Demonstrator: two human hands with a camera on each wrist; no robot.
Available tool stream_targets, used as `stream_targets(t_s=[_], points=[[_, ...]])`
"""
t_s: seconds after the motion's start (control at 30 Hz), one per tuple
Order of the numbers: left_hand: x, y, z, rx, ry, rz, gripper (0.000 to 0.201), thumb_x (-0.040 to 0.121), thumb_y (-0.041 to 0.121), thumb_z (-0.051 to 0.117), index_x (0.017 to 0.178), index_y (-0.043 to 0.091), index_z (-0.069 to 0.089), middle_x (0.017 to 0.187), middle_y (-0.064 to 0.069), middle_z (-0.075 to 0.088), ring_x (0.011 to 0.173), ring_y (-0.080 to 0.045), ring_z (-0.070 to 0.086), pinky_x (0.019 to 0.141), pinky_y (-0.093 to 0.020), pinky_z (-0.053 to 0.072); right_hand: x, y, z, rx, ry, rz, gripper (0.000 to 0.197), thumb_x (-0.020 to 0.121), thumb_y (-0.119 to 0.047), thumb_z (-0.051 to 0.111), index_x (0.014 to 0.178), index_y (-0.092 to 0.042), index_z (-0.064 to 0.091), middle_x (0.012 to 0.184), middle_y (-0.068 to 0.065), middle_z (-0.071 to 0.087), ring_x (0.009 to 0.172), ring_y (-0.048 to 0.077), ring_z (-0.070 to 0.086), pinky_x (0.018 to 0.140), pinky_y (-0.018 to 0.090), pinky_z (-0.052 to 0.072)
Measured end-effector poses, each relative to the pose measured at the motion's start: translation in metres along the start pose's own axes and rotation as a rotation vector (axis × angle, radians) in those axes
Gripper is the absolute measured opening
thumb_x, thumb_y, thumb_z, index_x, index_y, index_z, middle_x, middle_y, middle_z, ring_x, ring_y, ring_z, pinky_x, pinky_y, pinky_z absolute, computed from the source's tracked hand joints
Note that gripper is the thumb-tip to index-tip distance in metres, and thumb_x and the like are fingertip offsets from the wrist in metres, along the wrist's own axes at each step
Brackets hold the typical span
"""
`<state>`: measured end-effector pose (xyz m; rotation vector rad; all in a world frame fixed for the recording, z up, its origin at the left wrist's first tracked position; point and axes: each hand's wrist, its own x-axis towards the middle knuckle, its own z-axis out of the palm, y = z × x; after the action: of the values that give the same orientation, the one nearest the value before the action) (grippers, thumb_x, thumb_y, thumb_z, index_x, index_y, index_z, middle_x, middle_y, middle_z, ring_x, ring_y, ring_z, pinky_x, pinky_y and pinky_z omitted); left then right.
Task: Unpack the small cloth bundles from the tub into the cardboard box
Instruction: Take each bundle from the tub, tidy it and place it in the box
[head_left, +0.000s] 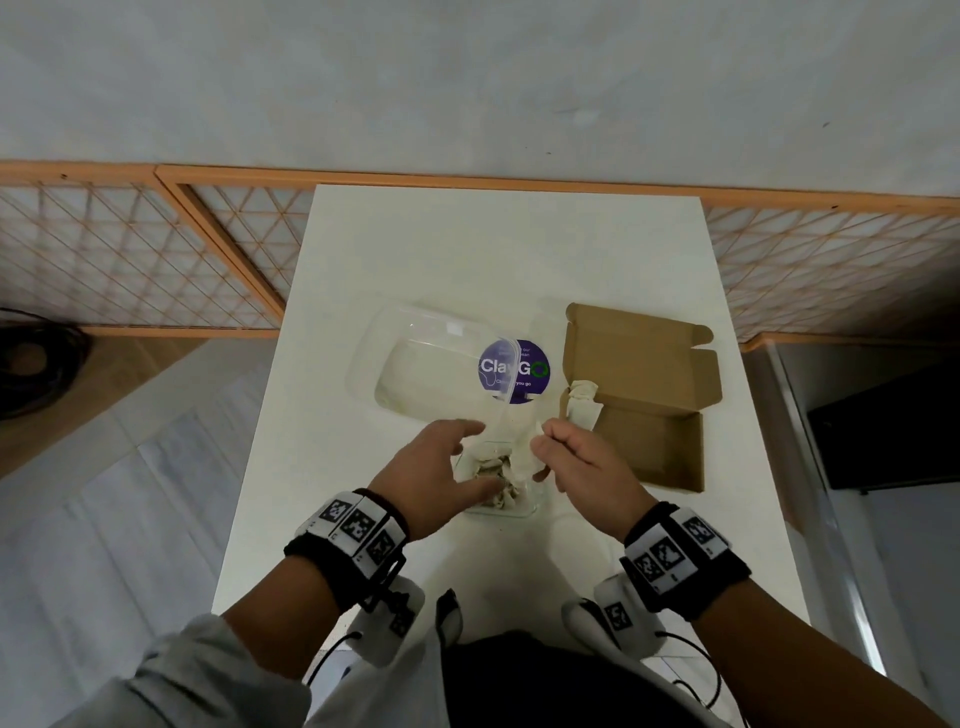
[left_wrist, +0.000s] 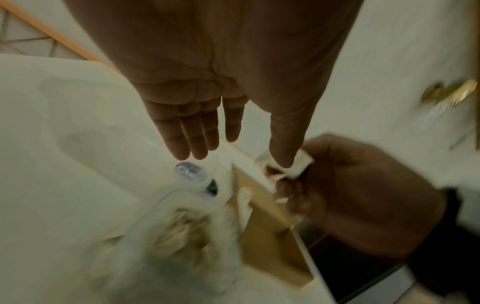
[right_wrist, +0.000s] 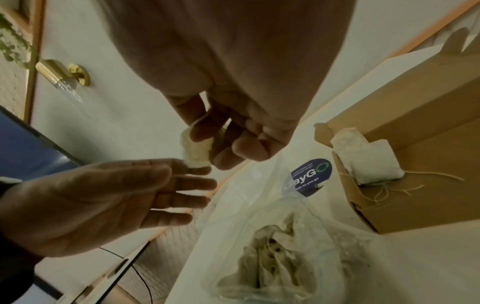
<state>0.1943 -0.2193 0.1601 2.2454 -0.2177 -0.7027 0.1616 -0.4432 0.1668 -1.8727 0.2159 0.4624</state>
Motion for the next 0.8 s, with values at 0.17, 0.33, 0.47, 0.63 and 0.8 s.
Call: stream_targets(t_s=[0.17, 0.33, 0.47, 0.63, 0.8], points=[[-0.007, 0.034, -0.014, -0.15, 0.026, 0.226, 0.075, 0.082, 0.038, 0.086, 0.144, 0.043, 0.045, 0.144, 0.018, 0.05, 0.123, 0.002, 0.056, 0.104, -0.027, 0.051, -0.007, -0.014, -0.005, 0.183, -0.01, 0.06, 0.029, 0.106, -0.02, 0.054, 0.084, 0.0, 0.058, 0.077, 0.006, 0.06, 0.069, 0.013, 0.059, 0.07, 0.031, 0.046], [-0.011, 0.041, -0.009, 0.152, 0.068, 0.492, 0.079, 0.082, 0.031, 0.08, 0.151, 0.034, 0.041, 0.153, 0.012, 0.045, 0.14, -0.01, 0.047, 0.109, -0.037, 0.05, -0.006, -0.027, -0.004, 0.523, -0.043, 0.097, 0.026, 0.107, -0.012, 0.049, 0.102, 0.002, 0.07, 0.087, 0.014, 0.07, 0.073, 0.023, 0.06, 0.061, 0.032, 0.04], [-0.016, 0.045, -0.007, 0.097, 0.184, 0.52, 0.048, 0.092, 0.026, 0.073, 0.137, 0.033, 0.057, 0.132, 0.012, 0.066, 0.12, -0.006, 0.059, 0.102, -0.031, 0.05, -0.007, -0.03, -0.005, 0.61, -0.086, 0.075, 0.024, 0.107, -0.011, 0.048, 0.099, 0.0, 0.068, 0.083, 0.011, 0.066, 0.07, 0.02, 0.057, 0.061, 0.032, 0.038], [-0.023, 0.053, -0.015, -0.084, 0.176, 0.47, 0.018, 0.102, 0.032, 0.059, 0.117, 0.036, 0.067, 0.104, 0.014, 0.075, 0.097, -0.007, 0.07, 0.088, -0.025, 0.053, -0.007, -0.034, -0.003, 0.564, -0.112, 0.083, 0.029, 0.107, -0.013, 0.048, 0.093, -0.004, 0.072, 0.081, 0.012, 0.07, 0.07, 0.022, 0.059, 0.062, 0.032, 0.038], [-0.024, 0.041, -0.027, -0.19, 0.213, 0.327, 0.02, 0.106, 0.029, 0.059, 0.102, 0.025, 0.078, 0.099, 0.015, 0.079, 0.098, -0.003, 0.074, 0.089, -0.034, 0.058, -0.003, -0.027, -0.003, 0.226, -0.074, 0.017, 0.034, 0.108, -0.027, 0.051, 0.094, -0.01, 0.077, 0.095, 0.01, 0.078, 0.076, 0.017, 0.063, 0.065, 0.029, 0.046]])
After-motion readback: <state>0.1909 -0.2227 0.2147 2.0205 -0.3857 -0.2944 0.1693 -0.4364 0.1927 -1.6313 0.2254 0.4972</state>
